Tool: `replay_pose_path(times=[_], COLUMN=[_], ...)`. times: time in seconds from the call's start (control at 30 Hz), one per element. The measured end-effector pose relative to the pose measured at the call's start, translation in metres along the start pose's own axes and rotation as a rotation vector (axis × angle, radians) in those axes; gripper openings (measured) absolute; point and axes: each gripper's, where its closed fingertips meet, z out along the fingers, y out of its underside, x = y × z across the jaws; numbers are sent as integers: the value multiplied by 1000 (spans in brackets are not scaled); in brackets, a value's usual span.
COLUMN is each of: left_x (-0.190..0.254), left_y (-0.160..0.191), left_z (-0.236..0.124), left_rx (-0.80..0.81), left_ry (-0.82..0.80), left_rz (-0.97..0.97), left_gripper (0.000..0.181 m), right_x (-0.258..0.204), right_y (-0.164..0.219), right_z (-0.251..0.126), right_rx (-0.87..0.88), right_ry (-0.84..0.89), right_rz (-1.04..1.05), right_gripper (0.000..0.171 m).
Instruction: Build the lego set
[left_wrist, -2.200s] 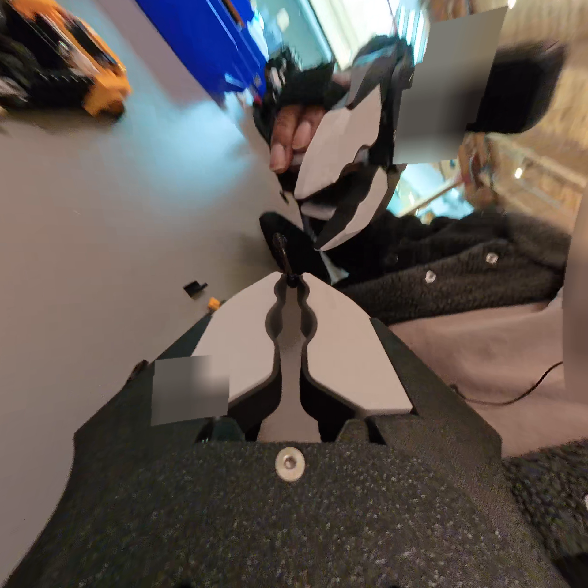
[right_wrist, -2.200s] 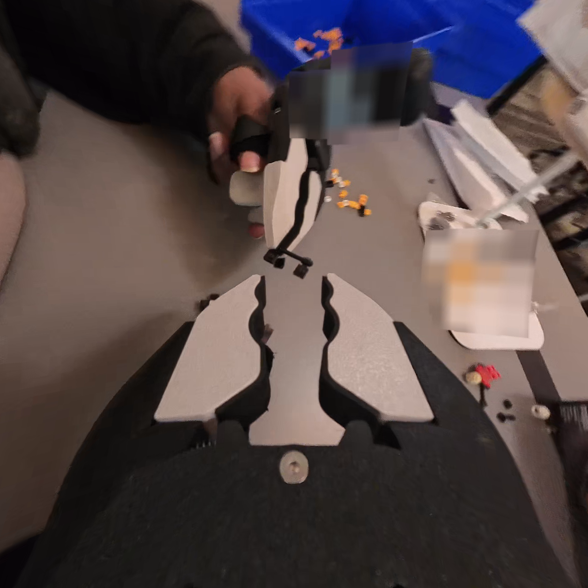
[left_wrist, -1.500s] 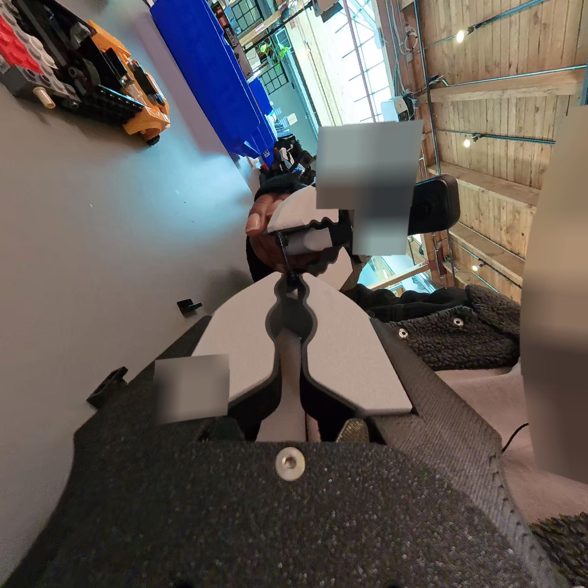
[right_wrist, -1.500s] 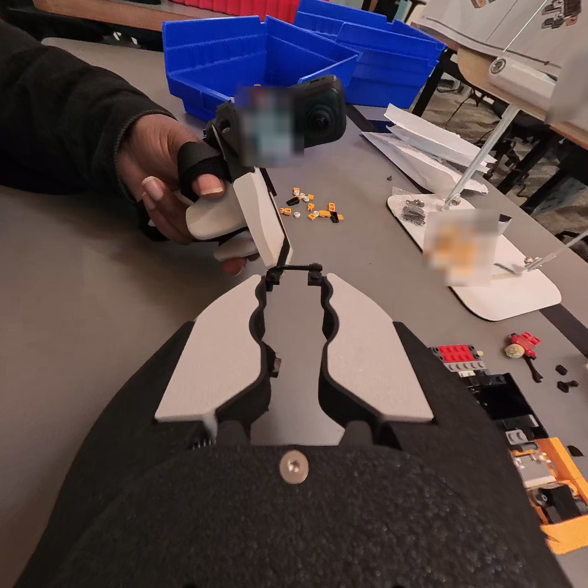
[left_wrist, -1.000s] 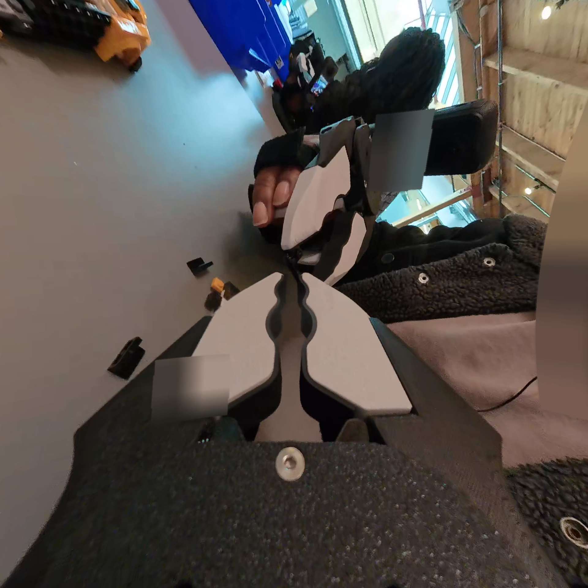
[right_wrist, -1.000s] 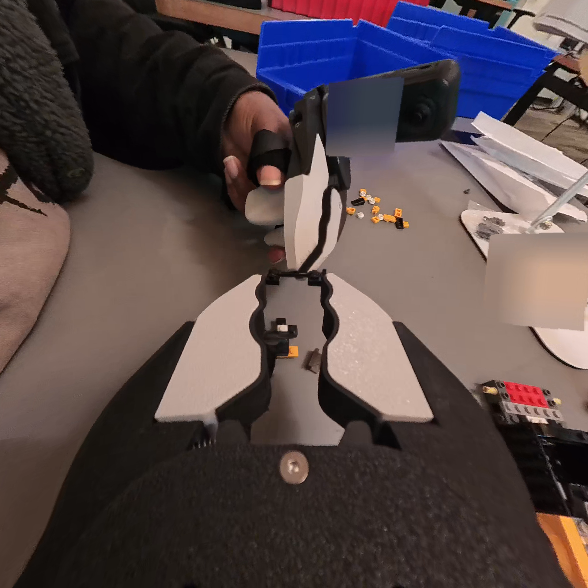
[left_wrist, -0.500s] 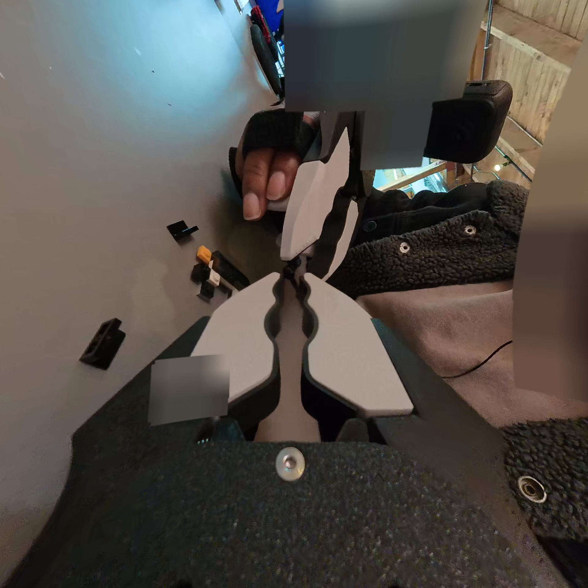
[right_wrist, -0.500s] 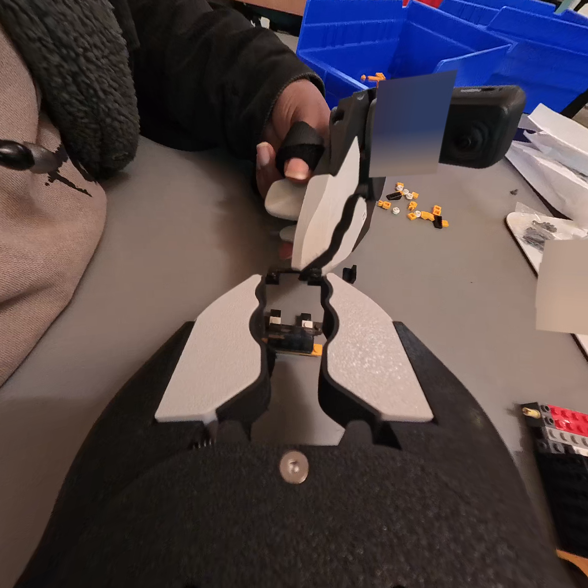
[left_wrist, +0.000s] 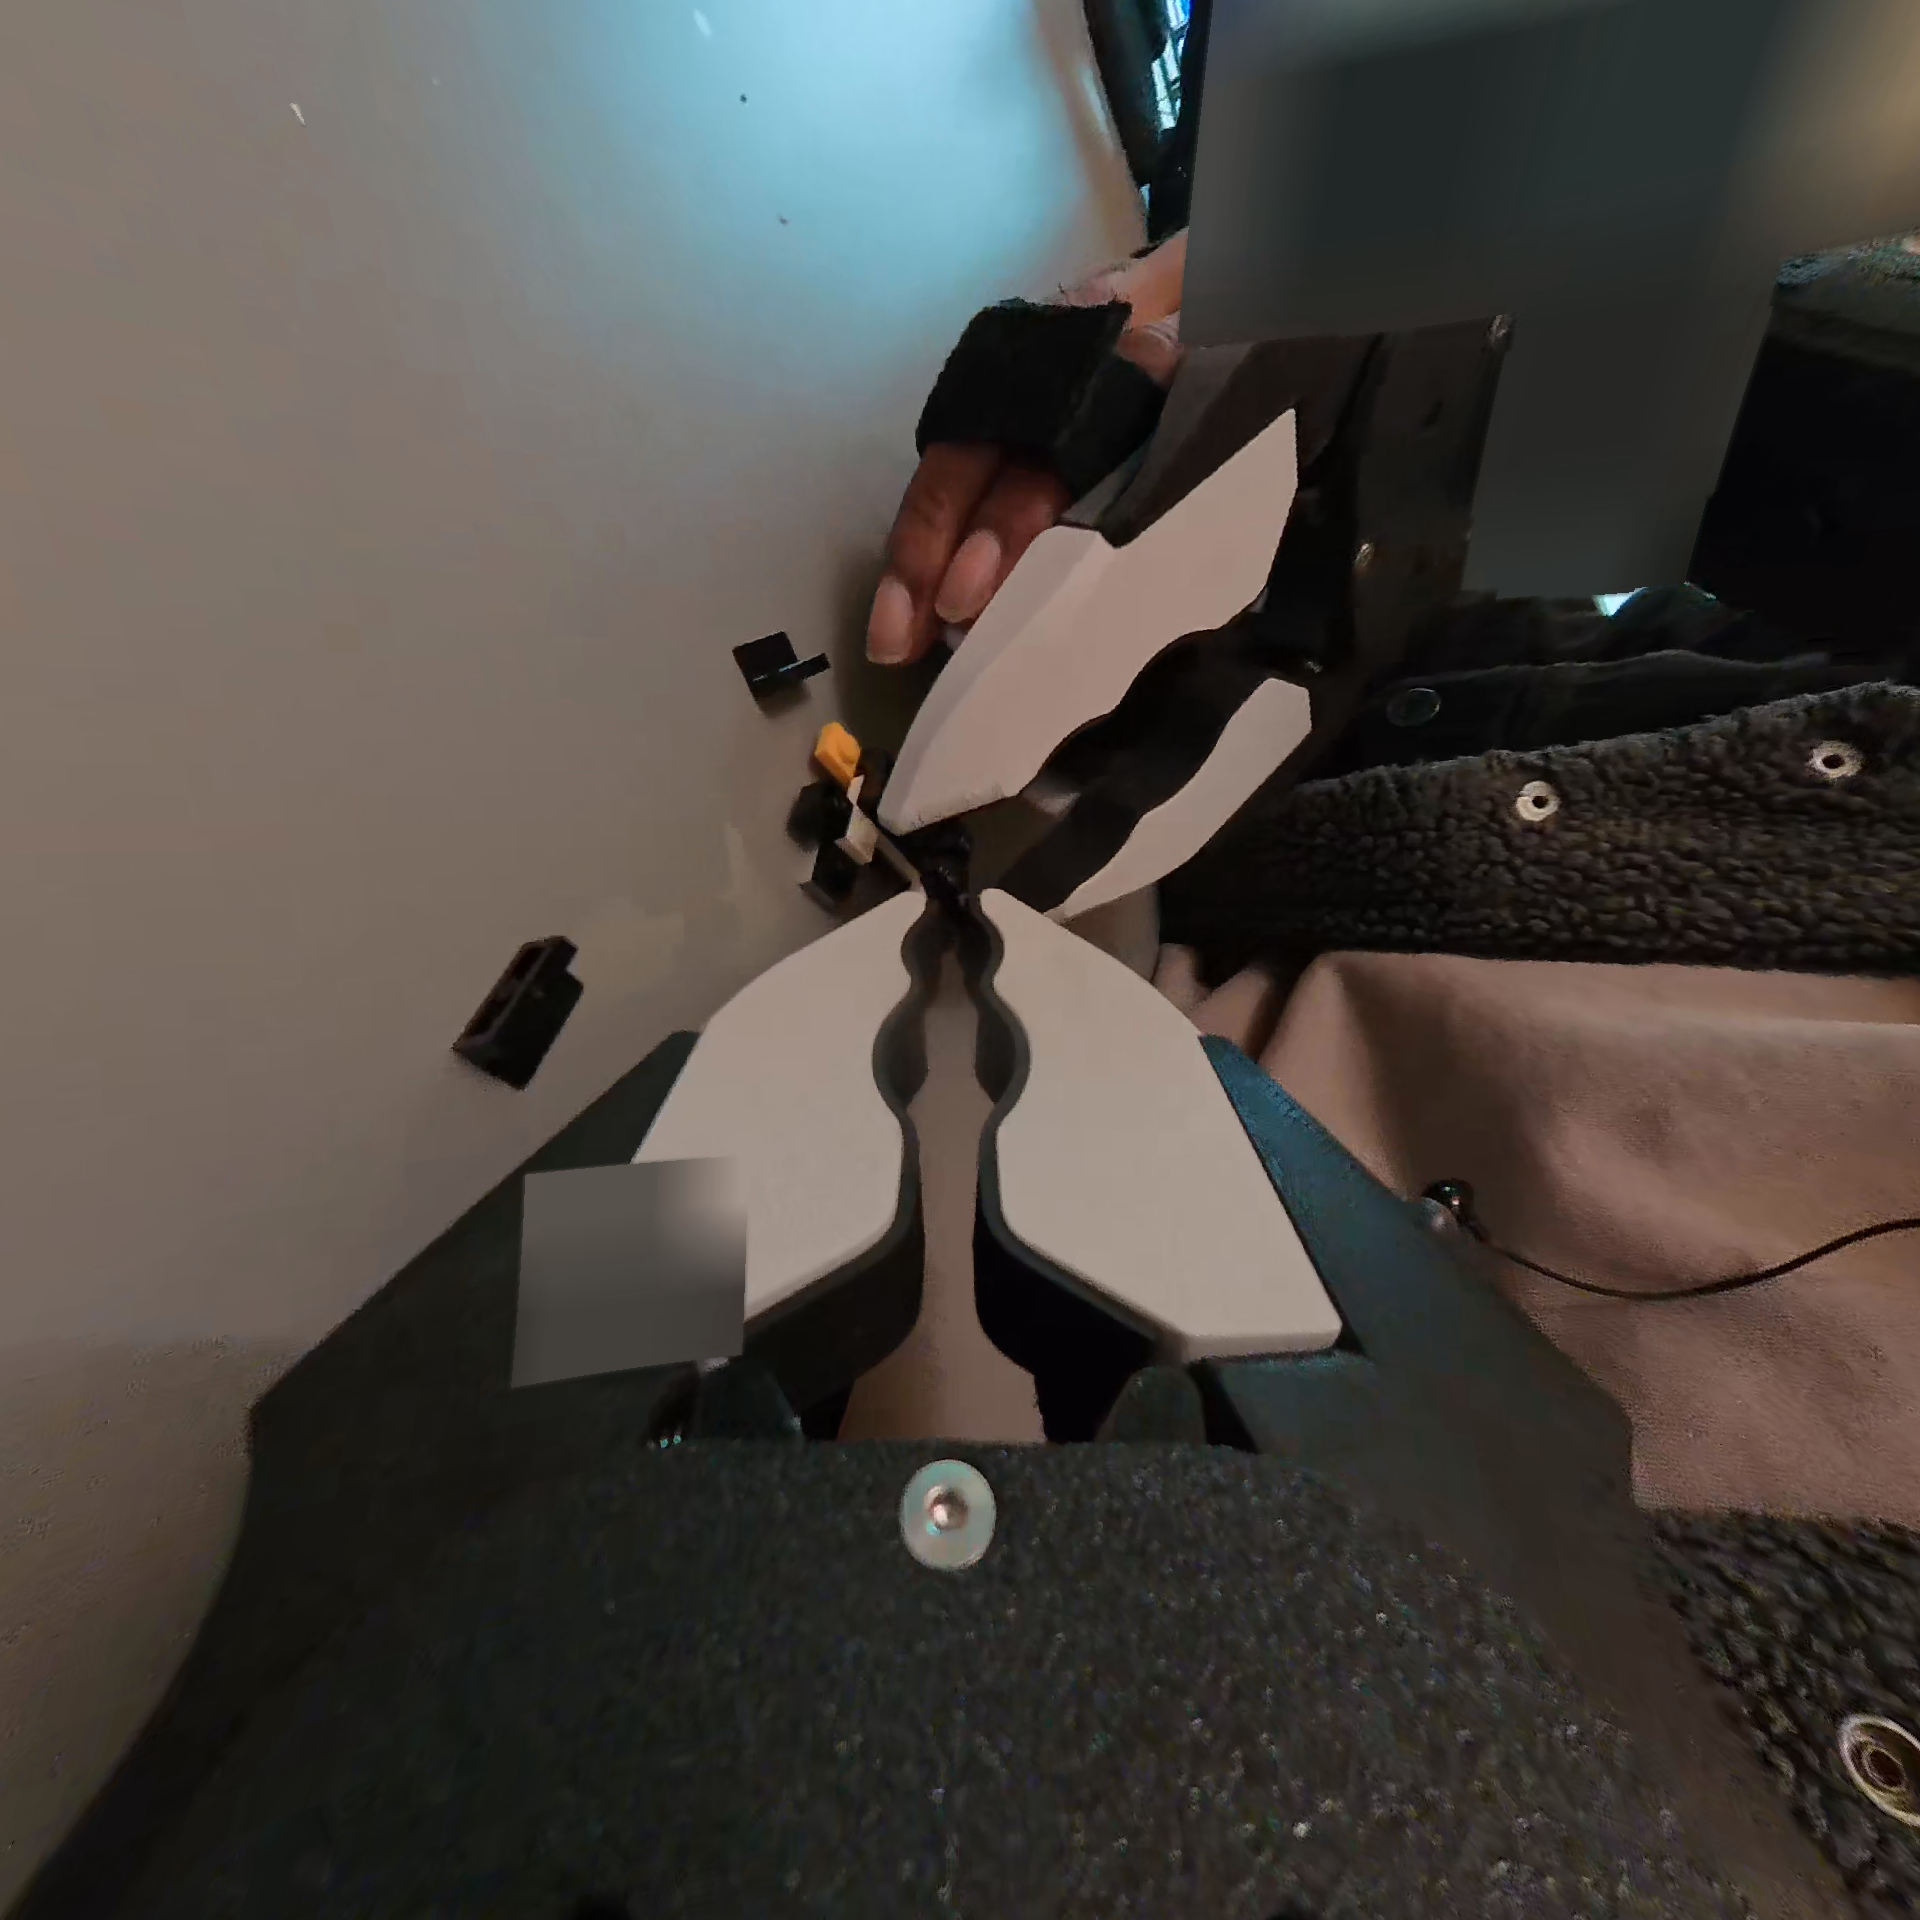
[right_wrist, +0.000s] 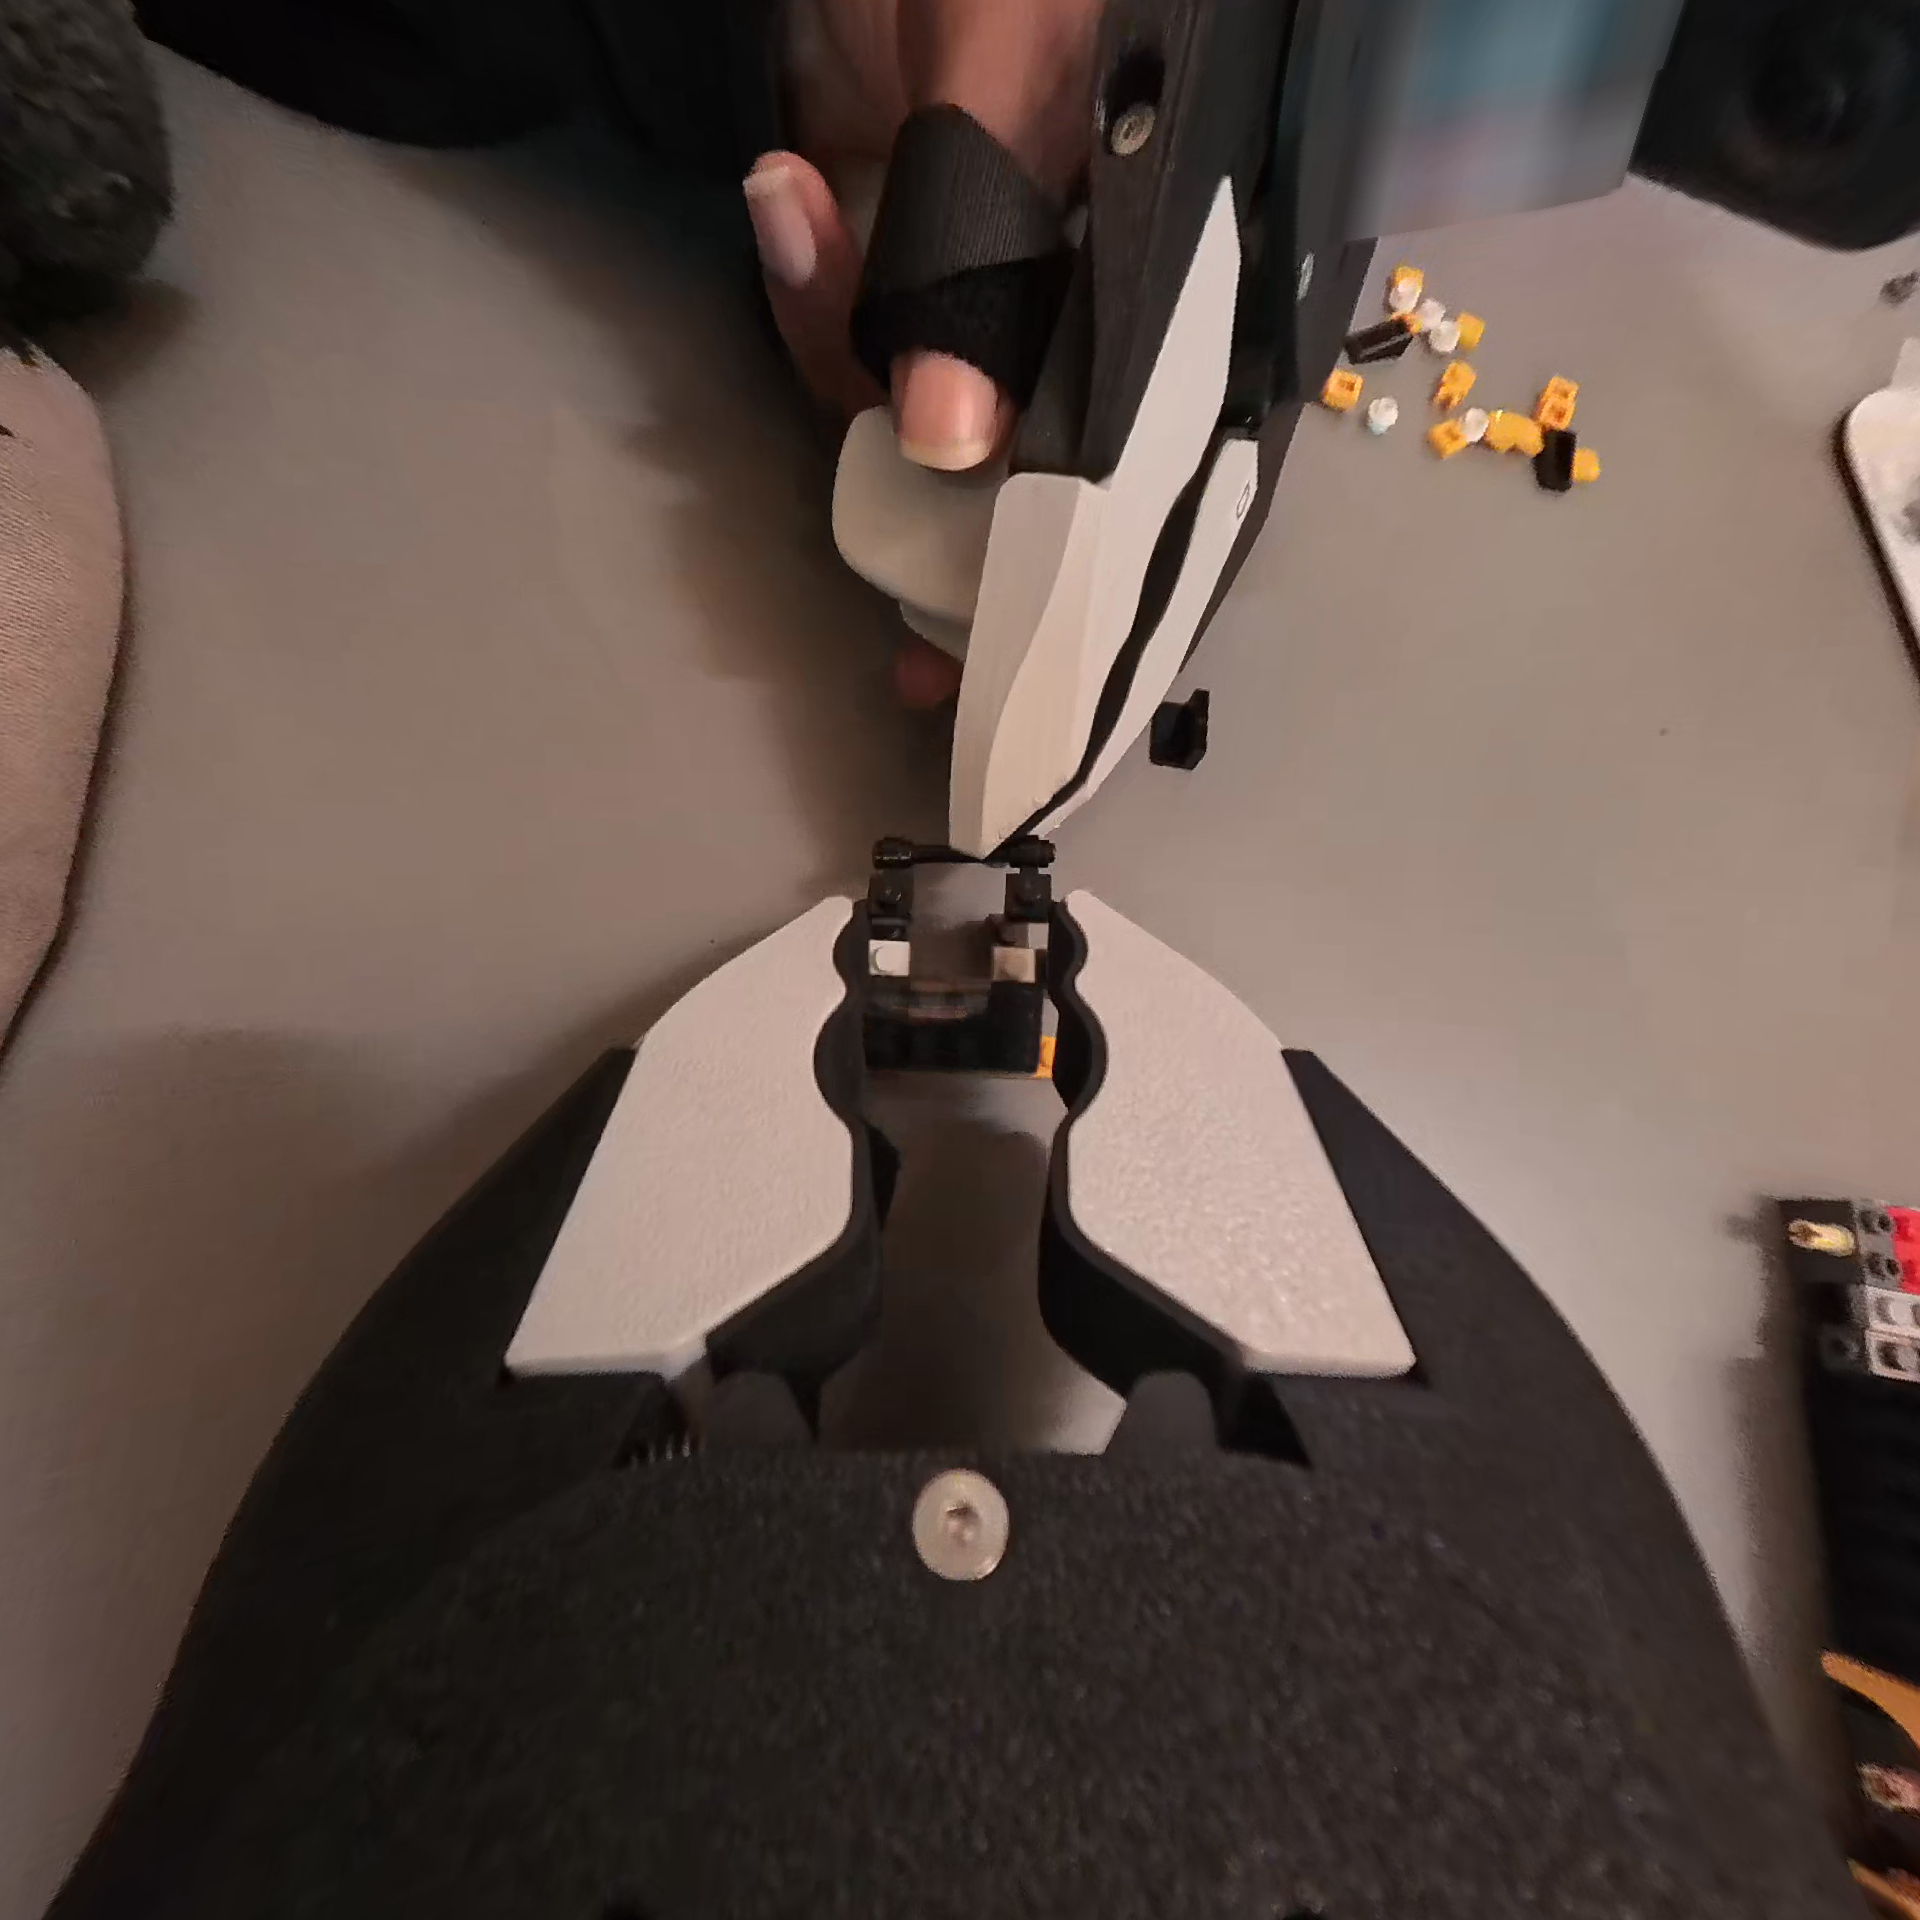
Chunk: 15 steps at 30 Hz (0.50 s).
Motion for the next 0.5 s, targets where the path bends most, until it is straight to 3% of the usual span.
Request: replay_pose_path(times=[0.3,0.5], left_x=[-6,-9], left_y=[5,5], left_z=[3,4], left_rx=[-67,-80], left_ry=[-72,-86], left_rz=[2,-64], left_gripper=[2,2], right_x=[0,-2], right_y=[2,16], right_z=[-3,-5], right_rx=[-41,-124], right_ry=[-30,-37], right_rz=[35,-5], right_gripper=[35,46])
